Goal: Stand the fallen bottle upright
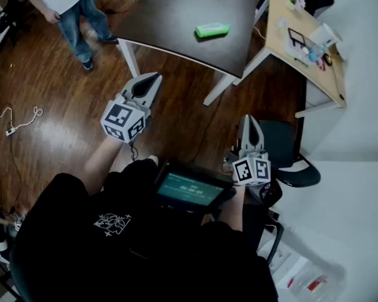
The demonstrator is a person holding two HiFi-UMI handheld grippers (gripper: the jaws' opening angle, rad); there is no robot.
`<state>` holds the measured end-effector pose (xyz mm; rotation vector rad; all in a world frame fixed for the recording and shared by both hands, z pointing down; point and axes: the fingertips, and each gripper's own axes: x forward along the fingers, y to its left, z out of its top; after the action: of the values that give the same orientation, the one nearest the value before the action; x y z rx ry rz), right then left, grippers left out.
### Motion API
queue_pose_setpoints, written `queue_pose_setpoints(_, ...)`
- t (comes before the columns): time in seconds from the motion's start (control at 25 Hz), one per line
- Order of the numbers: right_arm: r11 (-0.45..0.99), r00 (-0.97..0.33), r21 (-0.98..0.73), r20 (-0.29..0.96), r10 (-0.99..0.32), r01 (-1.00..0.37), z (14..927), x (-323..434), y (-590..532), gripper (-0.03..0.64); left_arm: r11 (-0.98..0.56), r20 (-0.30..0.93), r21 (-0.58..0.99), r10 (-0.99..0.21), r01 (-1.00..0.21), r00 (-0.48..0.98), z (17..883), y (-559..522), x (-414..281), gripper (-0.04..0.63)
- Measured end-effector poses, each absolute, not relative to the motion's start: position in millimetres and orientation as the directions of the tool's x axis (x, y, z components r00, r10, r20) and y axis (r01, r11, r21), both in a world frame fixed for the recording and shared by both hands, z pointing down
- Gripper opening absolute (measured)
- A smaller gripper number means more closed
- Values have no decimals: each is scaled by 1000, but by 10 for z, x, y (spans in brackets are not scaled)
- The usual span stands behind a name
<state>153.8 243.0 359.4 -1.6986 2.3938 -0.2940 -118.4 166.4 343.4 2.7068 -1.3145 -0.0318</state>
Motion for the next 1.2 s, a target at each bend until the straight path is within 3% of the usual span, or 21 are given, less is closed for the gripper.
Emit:
queue_pose_setpoints(0.24,340,-341,-275,-46,-939,-899,3647,1522,2257,15,-611,40,131,-784,-781,620,3491,1549,-1147,-2)
queue_pose_setpoints(1.2,256,-269,-280,8,-963,-925,3725,1328,-244,16,-740,102,139,-650,-658,753,3755,-1131,-879,-2)
